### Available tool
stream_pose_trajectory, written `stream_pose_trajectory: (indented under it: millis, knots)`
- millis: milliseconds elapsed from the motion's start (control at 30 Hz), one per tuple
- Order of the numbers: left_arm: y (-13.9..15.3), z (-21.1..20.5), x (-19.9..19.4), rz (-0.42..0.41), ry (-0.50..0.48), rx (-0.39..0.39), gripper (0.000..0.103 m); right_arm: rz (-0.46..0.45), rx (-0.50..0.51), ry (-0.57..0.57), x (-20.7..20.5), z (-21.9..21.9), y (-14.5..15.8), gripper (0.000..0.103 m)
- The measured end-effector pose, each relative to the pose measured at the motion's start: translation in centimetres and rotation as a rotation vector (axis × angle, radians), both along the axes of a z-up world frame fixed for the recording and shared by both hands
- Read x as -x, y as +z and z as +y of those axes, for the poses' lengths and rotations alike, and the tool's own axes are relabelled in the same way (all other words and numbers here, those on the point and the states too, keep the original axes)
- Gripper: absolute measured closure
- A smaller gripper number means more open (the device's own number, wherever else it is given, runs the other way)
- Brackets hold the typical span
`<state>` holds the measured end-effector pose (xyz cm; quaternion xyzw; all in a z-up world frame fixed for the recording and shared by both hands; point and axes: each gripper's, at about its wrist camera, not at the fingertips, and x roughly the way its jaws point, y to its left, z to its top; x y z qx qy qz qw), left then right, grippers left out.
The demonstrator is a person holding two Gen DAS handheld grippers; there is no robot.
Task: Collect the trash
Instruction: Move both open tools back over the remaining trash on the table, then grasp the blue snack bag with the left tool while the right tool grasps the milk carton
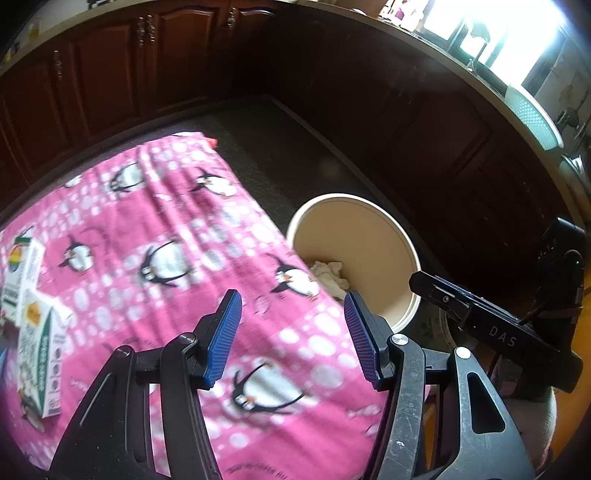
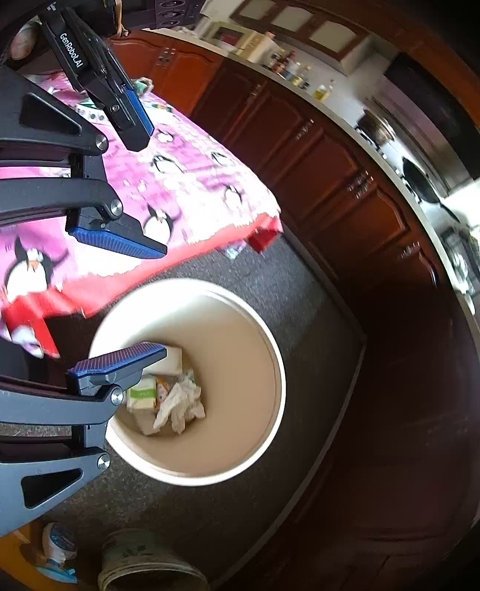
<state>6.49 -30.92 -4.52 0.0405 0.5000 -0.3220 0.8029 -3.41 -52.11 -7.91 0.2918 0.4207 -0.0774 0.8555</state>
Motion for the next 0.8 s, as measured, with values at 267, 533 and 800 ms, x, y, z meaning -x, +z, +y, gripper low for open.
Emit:
stream_pose_trajectory:
  millis: [267,533,800]
  knots:
    - [0.0,6.4,0.8,0.004,0.086,-0.016,0.047,-0.020,0.004,0.134,-1.7,5.8,0.9,0.052]
    - [0.3,16.9,0.2,0.012,0.243,-0.040,0.046,-0.021,-0.015,0.285,-4.1,12.3,0.9,0.050]
    - [1.2,28.8,-2.2,0.022,0.462,-0.050,0.038,0.009,-0.081,0.429,-6.8,18.9,-0.1,0.048]
